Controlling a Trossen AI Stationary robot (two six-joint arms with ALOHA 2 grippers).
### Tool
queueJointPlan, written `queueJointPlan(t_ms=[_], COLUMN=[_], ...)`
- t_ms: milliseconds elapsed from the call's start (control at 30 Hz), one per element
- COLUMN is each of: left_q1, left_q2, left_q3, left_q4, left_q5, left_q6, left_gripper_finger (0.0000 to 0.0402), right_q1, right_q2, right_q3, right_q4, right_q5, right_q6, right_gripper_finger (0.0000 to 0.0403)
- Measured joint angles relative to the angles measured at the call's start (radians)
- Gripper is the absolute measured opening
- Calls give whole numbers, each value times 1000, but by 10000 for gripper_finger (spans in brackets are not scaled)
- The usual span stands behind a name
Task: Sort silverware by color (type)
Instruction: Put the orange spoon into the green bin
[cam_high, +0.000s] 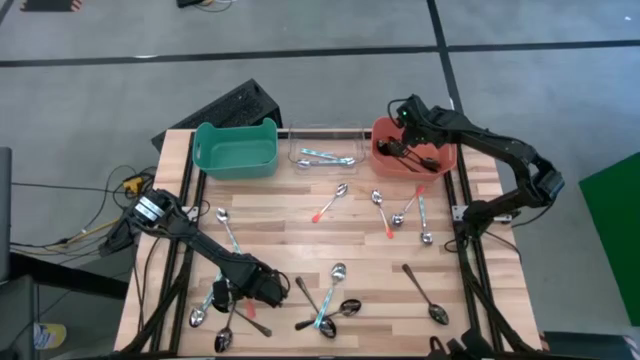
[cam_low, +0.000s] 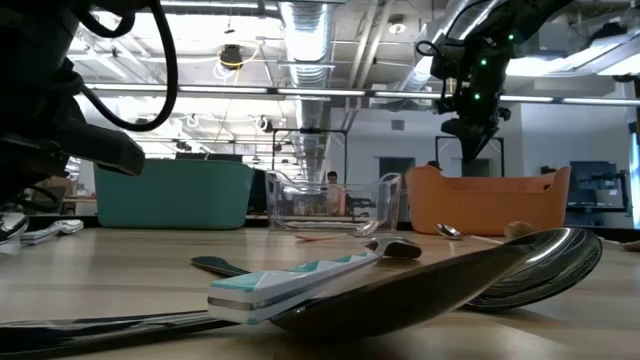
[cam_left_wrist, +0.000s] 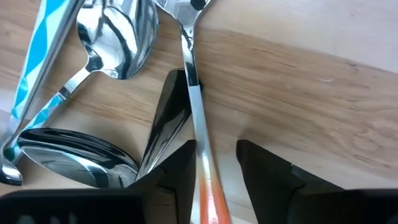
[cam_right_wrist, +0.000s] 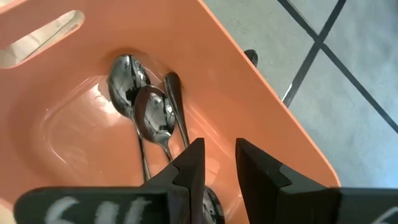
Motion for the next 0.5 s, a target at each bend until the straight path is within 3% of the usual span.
queueJointPlan(t_ms=[500], left_q1=[10], left_q2=[-7], left_q3=[-3], left_q4=[26], left_q5=[-80], left_q6=[48], left_gripper_finger=[11], right_q1=[5], right_q2=[0], right_q3=[0], right_q4=[0], right_q5=[-10], right_q6=[-1], right_gripper_finger=[113])
